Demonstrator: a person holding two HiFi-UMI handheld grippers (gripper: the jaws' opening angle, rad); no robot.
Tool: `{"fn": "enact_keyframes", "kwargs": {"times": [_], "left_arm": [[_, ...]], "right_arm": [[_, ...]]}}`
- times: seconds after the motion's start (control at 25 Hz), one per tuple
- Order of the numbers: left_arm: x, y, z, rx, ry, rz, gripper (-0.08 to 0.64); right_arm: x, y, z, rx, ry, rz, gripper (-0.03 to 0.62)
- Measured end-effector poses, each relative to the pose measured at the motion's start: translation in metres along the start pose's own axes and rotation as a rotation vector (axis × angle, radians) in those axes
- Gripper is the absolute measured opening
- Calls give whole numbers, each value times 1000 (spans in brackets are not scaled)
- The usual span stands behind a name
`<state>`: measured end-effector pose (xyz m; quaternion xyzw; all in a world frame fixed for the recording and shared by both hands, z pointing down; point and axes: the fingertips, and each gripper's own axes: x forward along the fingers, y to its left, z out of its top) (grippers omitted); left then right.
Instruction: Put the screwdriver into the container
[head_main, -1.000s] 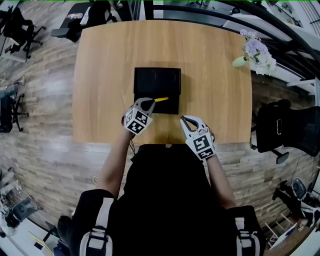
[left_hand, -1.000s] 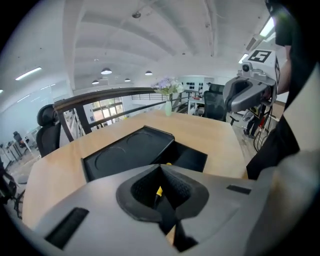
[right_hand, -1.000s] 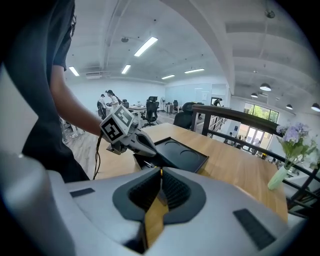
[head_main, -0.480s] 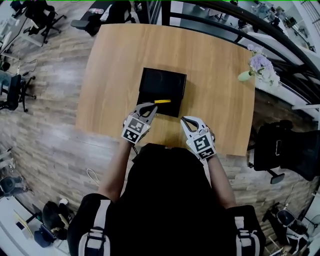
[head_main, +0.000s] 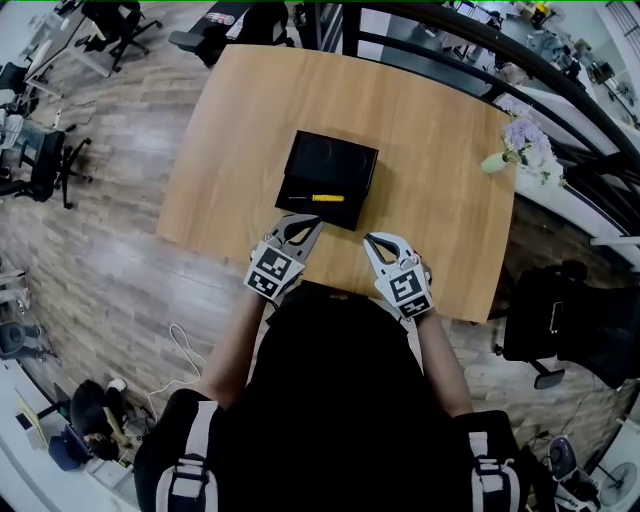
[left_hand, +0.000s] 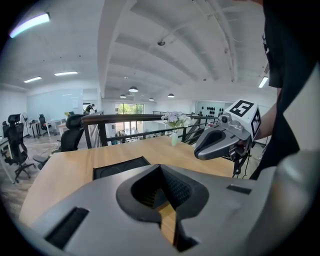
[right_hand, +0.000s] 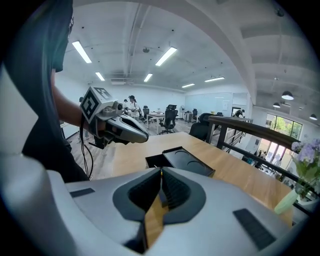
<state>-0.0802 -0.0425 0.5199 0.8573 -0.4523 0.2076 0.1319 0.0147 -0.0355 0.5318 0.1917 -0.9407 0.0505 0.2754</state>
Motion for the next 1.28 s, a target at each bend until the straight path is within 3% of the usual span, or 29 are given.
{"fn": "enact_keyframes", "kwargs": {"times": [1.28], "left_arm": [[-53,-117,-27,-63,32,205,21]], "right_arm": [[-79,46,-48,-109,-30,164,28]]}}
